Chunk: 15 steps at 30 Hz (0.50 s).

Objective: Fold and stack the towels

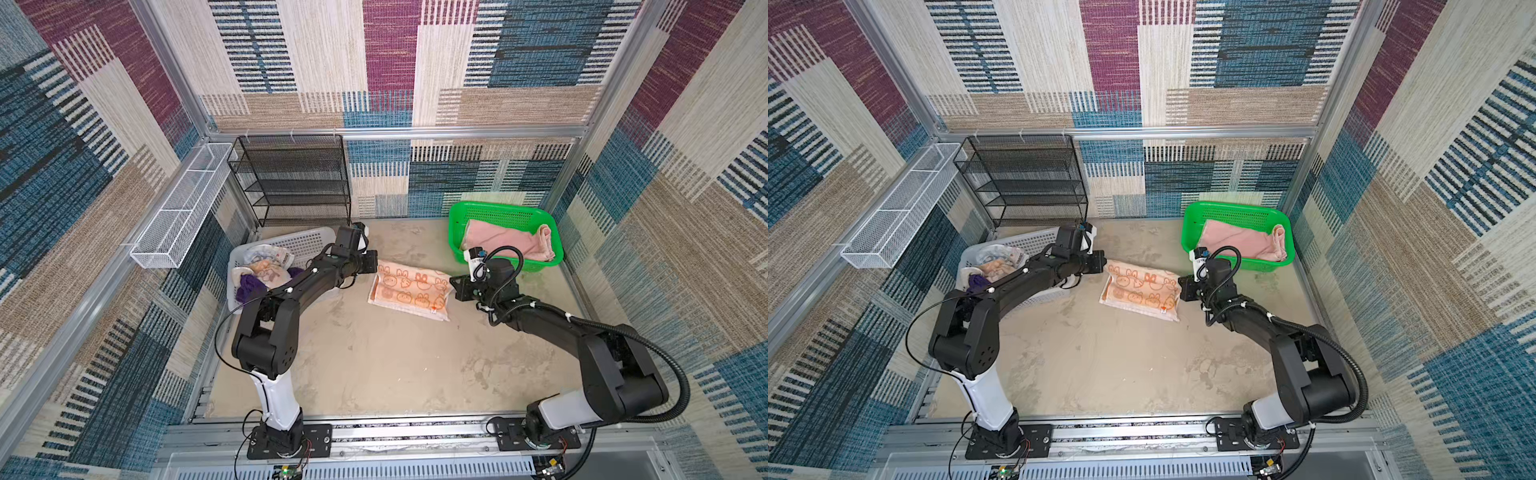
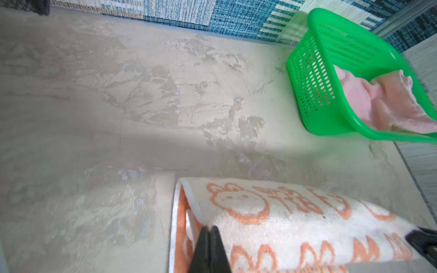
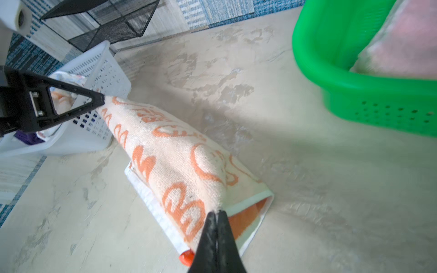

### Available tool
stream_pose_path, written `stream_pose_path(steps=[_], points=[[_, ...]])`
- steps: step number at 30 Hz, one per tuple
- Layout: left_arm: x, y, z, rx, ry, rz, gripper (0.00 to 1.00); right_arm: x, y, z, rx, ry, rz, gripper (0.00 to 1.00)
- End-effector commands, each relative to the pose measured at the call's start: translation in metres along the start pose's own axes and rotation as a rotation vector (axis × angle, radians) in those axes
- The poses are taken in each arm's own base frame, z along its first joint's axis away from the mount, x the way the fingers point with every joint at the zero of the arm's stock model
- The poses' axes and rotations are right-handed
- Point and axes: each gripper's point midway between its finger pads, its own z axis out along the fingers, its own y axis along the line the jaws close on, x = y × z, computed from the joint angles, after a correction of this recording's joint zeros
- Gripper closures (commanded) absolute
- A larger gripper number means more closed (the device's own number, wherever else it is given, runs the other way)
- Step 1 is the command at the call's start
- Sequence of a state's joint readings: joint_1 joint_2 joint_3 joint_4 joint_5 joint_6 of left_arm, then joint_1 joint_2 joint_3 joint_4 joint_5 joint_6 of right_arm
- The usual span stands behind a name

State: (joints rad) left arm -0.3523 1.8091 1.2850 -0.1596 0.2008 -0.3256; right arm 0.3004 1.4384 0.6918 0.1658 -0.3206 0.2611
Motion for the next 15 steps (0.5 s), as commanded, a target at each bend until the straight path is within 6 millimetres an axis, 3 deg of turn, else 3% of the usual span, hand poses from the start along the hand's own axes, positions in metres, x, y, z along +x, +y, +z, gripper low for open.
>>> stream_pose_path(steps=[1, 6, 15], points=[[0.010, 0.001, -0.009, 0.007, 0.005, -0.025, 1.00, 0.024, 0.009, -0.005, -0.020, 0.055, 0.028, 1.00], [0.044, 0.015, -0.012, -0.037, 0.054, -0.041, 1.00, 0.064, 0.015, -0.009, -0.036, 0.125, 0.070, 1.00], [0.102, 0.037, 0.010, -0.065, 0.152, -0.092, 1.00, 0.119, 0.011, 0.004, -0.048, 0.254, 0.129, 1.00]])
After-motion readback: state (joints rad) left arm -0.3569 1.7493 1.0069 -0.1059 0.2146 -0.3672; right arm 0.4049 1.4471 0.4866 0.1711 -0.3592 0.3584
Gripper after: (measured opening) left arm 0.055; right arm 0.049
